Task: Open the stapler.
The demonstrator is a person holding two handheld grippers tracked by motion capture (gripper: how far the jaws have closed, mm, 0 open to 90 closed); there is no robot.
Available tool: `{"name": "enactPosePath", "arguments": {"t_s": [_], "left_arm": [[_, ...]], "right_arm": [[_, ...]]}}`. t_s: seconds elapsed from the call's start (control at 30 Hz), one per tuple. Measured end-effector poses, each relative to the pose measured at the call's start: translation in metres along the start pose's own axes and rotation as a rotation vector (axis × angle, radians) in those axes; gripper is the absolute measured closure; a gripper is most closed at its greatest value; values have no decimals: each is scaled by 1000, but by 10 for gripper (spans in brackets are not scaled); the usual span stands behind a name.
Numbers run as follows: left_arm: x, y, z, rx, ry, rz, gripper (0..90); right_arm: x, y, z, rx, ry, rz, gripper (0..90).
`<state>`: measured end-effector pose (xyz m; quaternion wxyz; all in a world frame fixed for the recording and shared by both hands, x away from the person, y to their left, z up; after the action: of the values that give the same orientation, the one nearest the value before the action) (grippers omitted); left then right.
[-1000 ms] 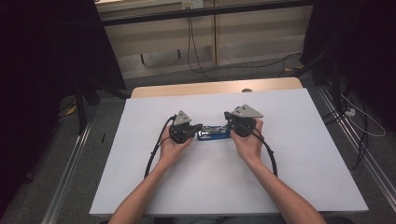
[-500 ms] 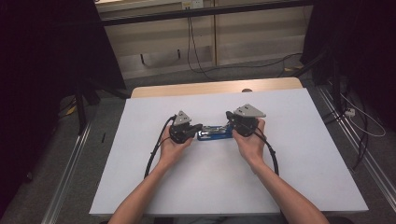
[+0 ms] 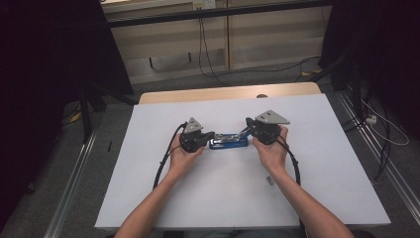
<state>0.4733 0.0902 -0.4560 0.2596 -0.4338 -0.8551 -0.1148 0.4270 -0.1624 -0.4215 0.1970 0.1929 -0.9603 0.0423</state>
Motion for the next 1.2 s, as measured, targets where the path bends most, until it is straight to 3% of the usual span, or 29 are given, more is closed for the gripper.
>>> {"name": "enactPosePath", "arguments": {"t_s": [1.2], "left_arm": [[-1,0,0,1,-5,-2,900]], "right_arm": [[15,-32,17,-16,18,13,900]]}}
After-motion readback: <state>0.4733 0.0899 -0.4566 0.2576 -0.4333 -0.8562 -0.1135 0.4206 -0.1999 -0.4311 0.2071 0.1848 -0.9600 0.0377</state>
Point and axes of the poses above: each handheld gripper's, and its own axes: x roughly backward along the jaws, z roughly out of its underside, y roughly to its left, the point moved 1 cm from there along -x, roughly forward along the jaws, and after that the axes turned 2 degrees about y, right-handed, at the moved point
